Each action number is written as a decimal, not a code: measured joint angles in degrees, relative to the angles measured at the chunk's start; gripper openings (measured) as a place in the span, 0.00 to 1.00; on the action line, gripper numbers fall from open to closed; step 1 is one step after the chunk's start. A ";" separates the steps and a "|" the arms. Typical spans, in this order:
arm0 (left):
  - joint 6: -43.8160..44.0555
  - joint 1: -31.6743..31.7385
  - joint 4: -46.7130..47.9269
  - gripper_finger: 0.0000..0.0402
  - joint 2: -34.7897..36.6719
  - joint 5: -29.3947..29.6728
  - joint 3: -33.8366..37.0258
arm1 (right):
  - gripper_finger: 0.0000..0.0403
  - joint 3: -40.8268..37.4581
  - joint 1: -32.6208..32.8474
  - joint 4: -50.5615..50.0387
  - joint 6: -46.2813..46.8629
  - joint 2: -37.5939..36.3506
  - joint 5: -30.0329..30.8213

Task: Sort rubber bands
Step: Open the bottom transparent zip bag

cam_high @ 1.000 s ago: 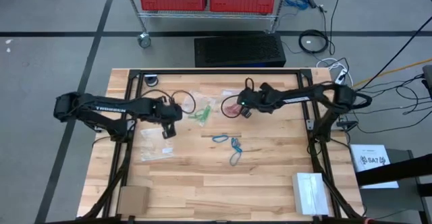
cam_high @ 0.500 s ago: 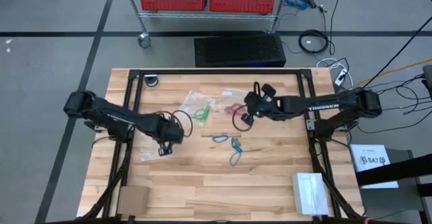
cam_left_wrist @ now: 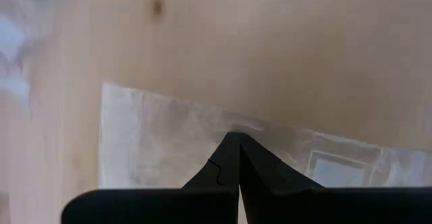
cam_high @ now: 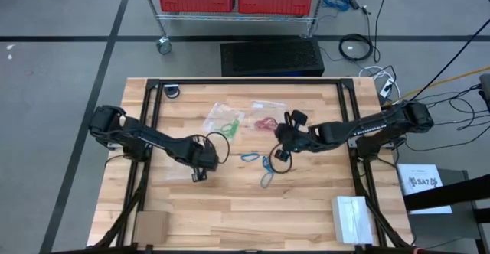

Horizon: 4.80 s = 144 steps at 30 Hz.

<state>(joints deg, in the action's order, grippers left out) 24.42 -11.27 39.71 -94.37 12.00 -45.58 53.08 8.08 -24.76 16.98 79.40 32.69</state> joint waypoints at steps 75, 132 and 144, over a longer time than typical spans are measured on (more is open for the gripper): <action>-4.63 -9.09 -29.78 0.01 5.36 8.71 2.14 | 0.33 26.49 10.42 11.14 -17.34 42.08 -13.08; -37.20 -7.45 -46.74 0.38 35.72 19.36 7.01 | 0.00 26.58 9.75 -5.73 -21.10 10.38 3.74; -38.31 -7.45 -47.32 0.02 35.70 18.61 7.01 | 0.00 26.58 9.64 -6.37 -21.12 10.40 3.55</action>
<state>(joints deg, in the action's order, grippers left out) -13.89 -18.72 -7.61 -58.67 30.60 -38.57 79.66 17.71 -31.13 -4.14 89.80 36.24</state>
